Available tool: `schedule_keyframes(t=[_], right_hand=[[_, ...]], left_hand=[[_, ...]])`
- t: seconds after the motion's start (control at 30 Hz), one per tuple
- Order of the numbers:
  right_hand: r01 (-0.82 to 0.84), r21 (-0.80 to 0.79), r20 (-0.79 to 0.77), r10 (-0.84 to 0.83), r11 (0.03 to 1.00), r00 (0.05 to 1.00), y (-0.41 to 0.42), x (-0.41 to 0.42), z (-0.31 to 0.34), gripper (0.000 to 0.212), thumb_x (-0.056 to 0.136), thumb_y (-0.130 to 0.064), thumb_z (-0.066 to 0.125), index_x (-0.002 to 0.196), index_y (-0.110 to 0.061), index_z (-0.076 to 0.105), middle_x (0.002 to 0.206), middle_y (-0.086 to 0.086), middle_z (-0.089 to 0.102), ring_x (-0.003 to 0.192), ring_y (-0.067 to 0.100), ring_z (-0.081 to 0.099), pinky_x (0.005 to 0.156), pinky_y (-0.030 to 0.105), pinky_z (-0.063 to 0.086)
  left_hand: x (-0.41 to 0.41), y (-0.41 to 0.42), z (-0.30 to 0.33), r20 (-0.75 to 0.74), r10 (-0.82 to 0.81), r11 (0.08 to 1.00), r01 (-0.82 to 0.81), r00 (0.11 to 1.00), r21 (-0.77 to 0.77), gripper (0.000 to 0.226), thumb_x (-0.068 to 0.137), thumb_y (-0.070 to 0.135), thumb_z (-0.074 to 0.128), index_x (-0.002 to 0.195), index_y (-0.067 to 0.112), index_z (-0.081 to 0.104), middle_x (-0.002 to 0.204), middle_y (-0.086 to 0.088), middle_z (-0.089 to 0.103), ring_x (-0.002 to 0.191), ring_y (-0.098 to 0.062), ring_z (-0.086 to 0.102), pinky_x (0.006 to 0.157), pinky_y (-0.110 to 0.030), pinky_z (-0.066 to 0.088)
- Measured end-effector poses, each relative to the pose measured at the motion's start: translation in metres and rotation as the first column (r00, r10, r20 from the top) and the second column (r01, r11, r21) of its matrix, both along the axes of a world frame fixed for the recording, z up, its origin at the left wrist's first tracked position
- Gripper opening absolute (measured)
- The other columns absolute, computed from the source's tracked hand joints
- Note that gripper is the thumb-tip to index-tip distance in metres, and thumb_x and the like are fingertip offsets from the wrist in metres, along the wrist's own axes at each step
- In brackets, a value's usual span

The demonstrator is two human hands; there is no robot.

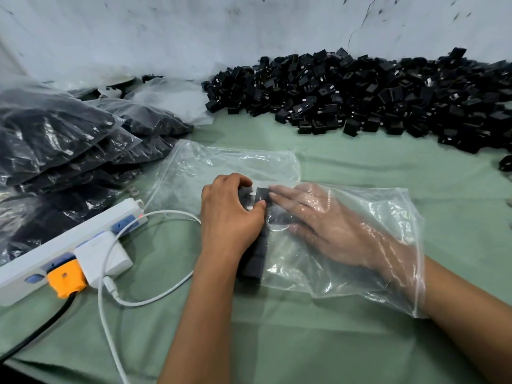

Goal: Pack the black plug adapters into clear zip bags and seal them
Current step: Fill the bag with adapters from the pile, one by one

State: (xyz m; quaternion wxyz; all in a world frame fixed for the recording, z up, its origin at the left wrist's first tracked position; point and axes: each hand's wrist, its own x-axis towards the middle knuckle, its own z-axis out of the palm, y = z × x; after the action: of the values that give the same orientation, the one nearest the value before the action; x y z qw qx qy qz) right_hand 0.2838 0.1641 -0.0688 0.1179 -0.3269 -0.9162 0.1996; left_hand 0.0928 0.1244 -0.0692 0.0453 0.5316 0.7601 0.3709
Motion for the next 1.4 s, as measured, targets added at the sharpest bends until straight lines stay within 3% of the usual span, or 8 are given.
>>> schedule_keyframes(t=[0.23, 0.43, 0.7, 0.83, 0.97, 1.1, 1.27, 1.4], right_hand=[[-0.002, 0.06, -0.177, 0.013, 0.998, 0.984, -0.001, -0.001, -0.008, 0.051, 0.107, -0.01, 0.05, 0.154, -0.024, 0.035, 0.156, -0.027, 0.015, 0.13, -0.028, -0.003, 0.105, -0.003, -0.017], [0.046, 0.241, -0.165, -0.005, 0.969, 0.986, 0.023, 0.001, -0.031, 0.046, 0.105, -0.03, 0.047, 0.15, -0.018, 0.051, 0.154, 0.001, 0.05, 0.143, 0.017, 0.037, 0.122, 0.038, 0.024], [-0.055, 0.198, -0.217, 0.099, 0.979, 0.971, 0.045, 0.003, -0.052, 0.048, 0.108, -0.029, 0.039, 0.155, -0.026, 0.037, 0.158, -0.008, 0.037, 0.147, -0.016, 0.011, 0.12, 0.009, 0.005], [-0.054, 0.208, -0.245, 0.106, 0.977, 0.964, 0.039, 0.005, -0.049, 0.047, 0.106, -0.032, 0.037, 0.151, -0.02, 0.046, 0.153, -0.003, 0.045, 0.145, 0.003, 0.033, 0.12, 0.025, 0.022], [-0.045, 0.17, -0.213, 0.082, 0.984, 0.974, 0.034, 0.005, -0.036, 0.039, 0.103, -0.014, 0.049, 0.139, -0.001, 0.058, 0.143, 0.019, 0.057, 0.133, 0.034, 0.05, 0.115, 0.039, 0.033], [-0.107, 0.276, -0.134, 0.149, 0.955, 0.98, 0.033, 0.006, -0.025, 0.038, 0.105, -0.026, 0.056, 0.136, -0.004, 0.063, 0.138, 0.01, 0.063, 0.123, 0.018, 0.057, 0.109, 0.019, 0.037], [-0.149, 0.16, -0.009, 0.152, 0.976, 0.988, 0.041, 0.037, -0.022, 0.045, 0.109, -0.03, 0.044, 0.15, -0.012, 0.051, 0.161, 0.007, 0.043, 0.149, 0.019, 0.039, 0.123, 0.042, 0.032], [-0.133, -0.132, -0.106, 0.12, 0.982, 0.987, 0.045, 0.089, -0.006, 0.043, 0.102, -0.019, 0.062, 0.145, -0.015, 0.058, 0.161, 0.001, 0.042, 0.145, 0.012, 0.045, 0.117, 0.037, 0.043]], left_hand=[[0.002, 0.001, 0.0, -0.06, -0.009, 1.0, 0.008, 0.998, -0.024, 0.026, 0.086, 0.027, 0.073, 0.11, 0.024, 0.065, 0.112, 0.008, 0.059, 0.111, -0.019, 0.05, 0.087, -0.02, 0.033], [0.003, -0.001, 0.002, -0.027, 0.007, 1.0, -0.008, 1.0, -0.01, 0.024, 0.09, 0.01, 0.061, 0.113, 0.017, 0.066, 0.113, 0.002, 0.067, 0.111, -0.023, 0.057, 0.094, -0.034, 0.046], [0.008, -0.002, 0.012, -0.122, 0.008, 0.997, -0.017, 0.992, -0.069, 0.026, 0.097, 0.014, 0.055, 0.121, 0.016, 0.065, 0.123, -0.001, 0.066, 0.122, -0.024, 0.052, 0.098, -0.033, 0.042], [0.017, 0.003, 0.015, -0.228, -0.152, 0.965, 0.095, 0.962, -0.244, 0.049, 0.108, 0.041, 0.036, 0.151, 0.02, 0.044, 0.164, 0.001, 0.033, 0.155, -0.025, 0.018, 0.126, -0.042, 0.019], [0.025, 0.004, 0.002, -0.285, -0.285, 0.891, 0.144, 0.915, -0.43, 0.078, 0.098, 0.067, 0.004, 0.164, 0.026, 0.011, 0.171, 0.009, 0.001, 0.158, -0.019, -0.01, 0.128, -0.044, -0.002], [0.024, 0.005, -0.009, -0.36, -0.282, 0.888, 0.099, 0.889, -0.449, 0.092, 0.086, 0.075, -0.01, 0.164, 0.028, 0.002, 0.171, 0.01, -0.006, 0.158, -0.018, -0.01, 0.128, -0.043, -0.005], [0.026, 0.006, -0.012, -0.373, -0.288, 0.886, 0.098, 0.882, -0.453, 0.089, 0.089, 0.075, -0.003, 0.164, 0.027, 0.001, 0.171, 0.009, -0.005, 0.158, -0.017, -0.009, 0.128, -0.041, -0.005], [0.024, 0.007, -0.012, -0.378, -0.285, 0.887, 0.093, 0.881, -0.453, 0.086, 0.091, 0.074, 0.002, 0.164, 0.028, 0.0, 0.171, 0.009, -0.005, 0.158, -0.016, -0.009, 0.128, -0.04, -0.005]])
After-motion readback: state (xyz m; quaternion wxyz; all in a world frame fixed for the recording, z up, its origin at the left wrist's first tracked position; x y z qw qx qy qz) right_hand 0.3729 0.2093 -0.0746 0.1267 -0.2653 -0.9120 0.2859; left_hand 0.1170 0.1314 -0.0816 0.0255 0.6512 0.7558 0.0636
